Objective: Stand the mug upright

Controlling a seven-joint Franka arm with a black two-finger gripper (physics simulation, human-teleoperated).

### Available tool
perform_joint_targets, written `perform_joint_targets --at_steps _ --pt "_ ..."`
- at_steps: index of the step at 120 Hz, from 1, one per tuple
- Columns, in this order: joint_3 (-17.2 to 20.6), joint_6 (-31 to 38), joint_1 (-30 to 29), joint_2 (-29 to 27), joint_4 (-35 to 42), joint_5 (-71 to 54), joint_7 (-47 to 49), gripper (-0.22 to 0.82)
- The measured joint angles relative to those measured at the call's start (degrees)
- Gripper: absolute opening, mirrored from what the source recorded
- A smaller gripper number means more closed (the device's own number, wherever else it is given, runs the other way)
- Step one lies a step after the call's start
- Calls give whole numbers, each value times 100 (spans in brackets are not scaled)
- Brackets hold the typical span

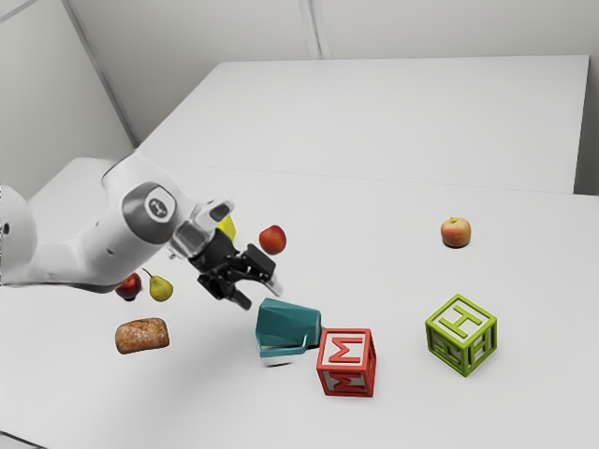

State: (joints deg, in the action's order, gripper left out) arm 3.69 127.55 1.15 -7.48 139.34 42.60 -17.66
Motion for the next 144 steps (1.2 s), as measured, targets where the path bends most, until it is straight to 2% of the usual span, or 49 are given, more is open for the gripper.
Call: perform_joint_targets --at_steps 42,94,104,134,144 --pt "0 419 9 308 268 1362 -972 57" --pt "0 548 10 523 499 2989 -2310 55" --pt "0 552 13 527 506 3137 -2527 46" --pt "2 558 21 528 508 3301 -3025 7" --pt "1 565 26 524 508 3303 -3142 0"
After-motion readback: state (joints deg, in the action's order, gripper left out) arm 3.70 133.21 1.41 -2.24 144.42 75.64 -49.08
